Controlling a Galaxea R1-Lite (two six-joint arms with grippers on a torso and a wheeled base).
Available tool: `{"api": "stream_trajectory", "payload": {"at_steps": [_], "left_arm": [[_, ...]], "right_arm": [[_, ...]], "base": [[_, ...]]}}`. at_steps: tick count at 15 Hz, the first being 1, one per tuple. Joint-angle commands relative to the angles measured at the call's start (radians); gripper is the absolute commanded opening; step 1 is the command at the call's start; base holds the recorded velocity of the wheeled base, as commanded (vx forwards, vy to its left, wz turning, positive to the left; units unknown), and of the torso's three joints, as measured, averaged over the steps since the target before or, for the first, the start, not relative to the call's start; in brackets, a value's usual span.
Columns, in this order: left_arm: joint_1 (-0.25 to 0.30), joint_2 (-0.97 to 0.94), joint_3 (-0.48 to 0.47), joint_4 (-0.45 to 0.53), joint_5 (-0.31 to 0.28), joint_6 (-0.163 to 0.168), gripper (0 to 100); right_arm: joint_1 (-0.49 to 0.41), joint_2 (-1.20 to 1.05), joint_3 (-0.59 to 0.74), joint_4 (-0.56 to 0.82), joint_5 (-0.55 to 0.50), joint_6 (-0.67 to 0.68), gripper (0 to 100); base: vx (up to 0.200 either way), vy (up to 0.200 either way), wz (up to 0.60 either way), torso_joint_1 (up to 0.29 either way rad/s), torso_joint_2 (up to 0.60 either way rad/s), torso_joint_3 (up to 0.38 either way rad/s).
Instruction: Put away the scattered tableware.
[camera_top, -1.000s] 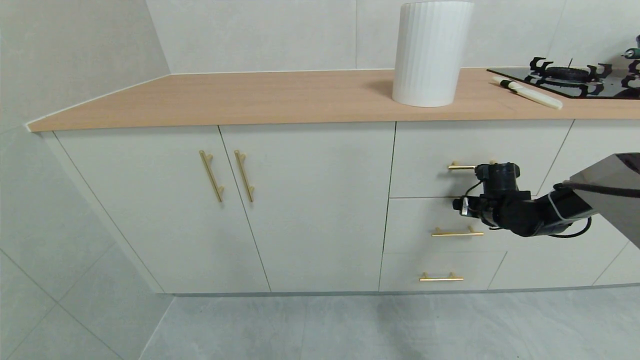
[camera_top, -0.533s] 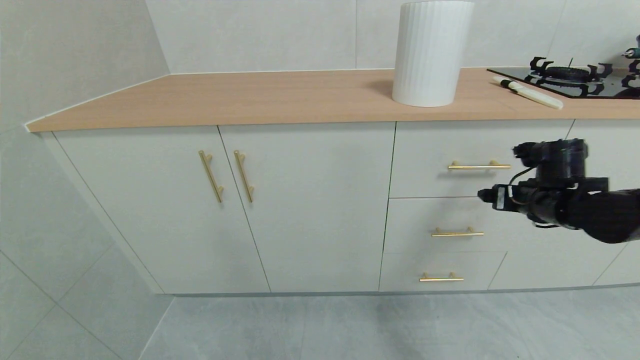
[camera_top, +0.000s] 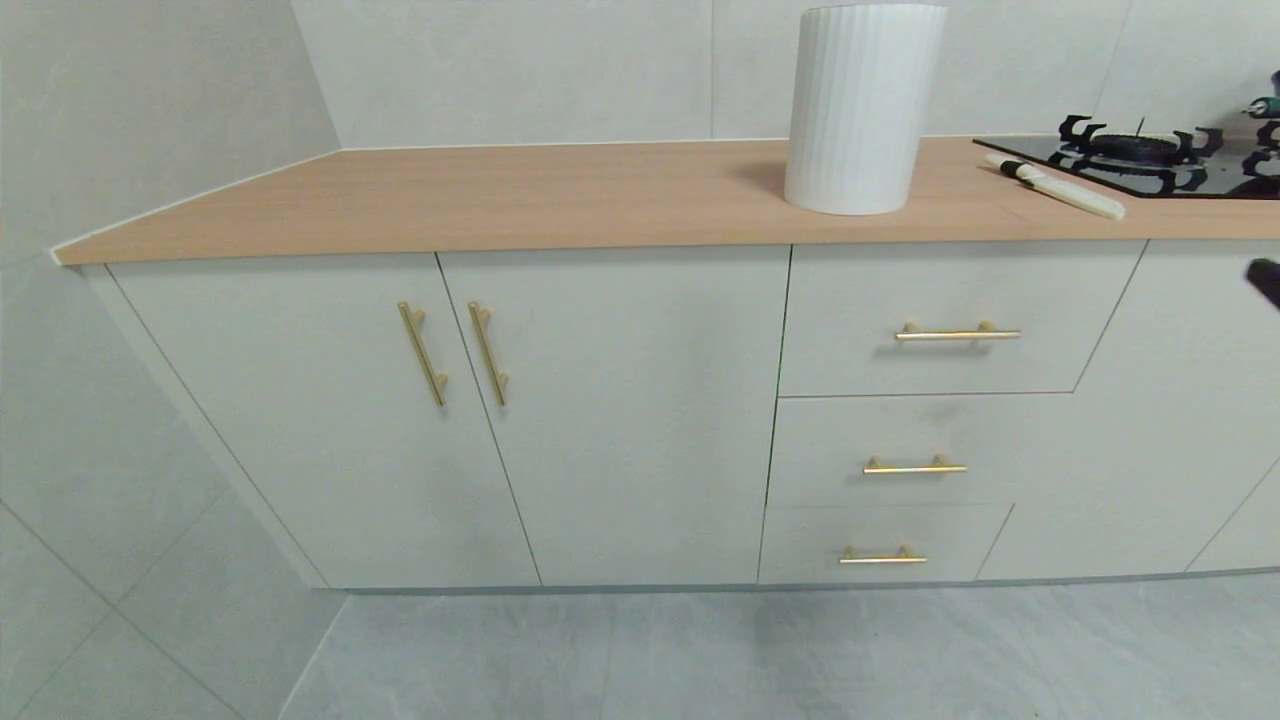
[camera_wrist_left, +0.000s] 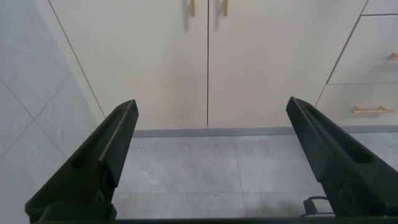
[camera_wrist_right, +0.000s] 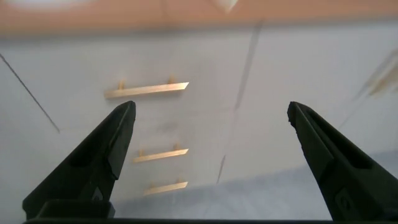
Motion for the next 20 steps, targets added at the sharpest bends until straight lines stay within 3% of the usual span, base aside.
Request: {"api": "stream_trajectory", "payload": {"at_steps": [1,3,4,6,10,13,15,20], "left_arm": [[0.0,0.001,0.0,0.0,0.0,0.0,100],[0.0,0.001,0.0,0.001,0.0,0.0,100],[0.0,0.001,0.0,0.001,0.0,0.0,100],[0.0,0.001,0.0,0.0,0.0,0.0,100],[0.0,0.001,0.0,0.0,0.0,0.0,100],[0.0,0.001,0.0,0.0,0.0,0.0,100],[0.0,0.001,0.0,0.0,0.0,0.0,100],[0.0,0.001,0.0,0.0,0.0,0.0,100]], "right_arm": [[-0.04,-0.477,0.145,0.078,-0.021,-0.131,100],[-0.106,-0.606,0.162,0.17,-0.012,-0.144,100],[-0.123,-0.722,0.168,0.271,-0.01,-0.144,100],[-0.124,-0.844,0.208,0.333,-0.01,-0.143,100],[-0.16,-1.031,0.366,0.337,0.06,-0.146,100],[-0.163,-1.043,0.492,0.313,0.129,-0.129,100],[-0.163,-1.043,0.696,0.273,0.26,-0.025,100],[-0.163,-1.043,0.718,0.373,0.347,0.052,100]], "base": [[0.0,0.0,0.0,0.0,0.0,0.0],[0.0,0.0,0.0,0.0,0.0,0.0],[0.0,0.0,0.0,0.0,0.0,0.0],[0.0,0.0,0.0,0.0,0.0,0.0],[0.0,0.0,0.0,0.0,0.0,0.0],[0.0,0.0,0.0,0.0,0.0,0.0],[0.0,0.0,0.0,0.0,0.0,0.0],[0.0,0.0,0.0,0.0,0.0,0.0]]}}
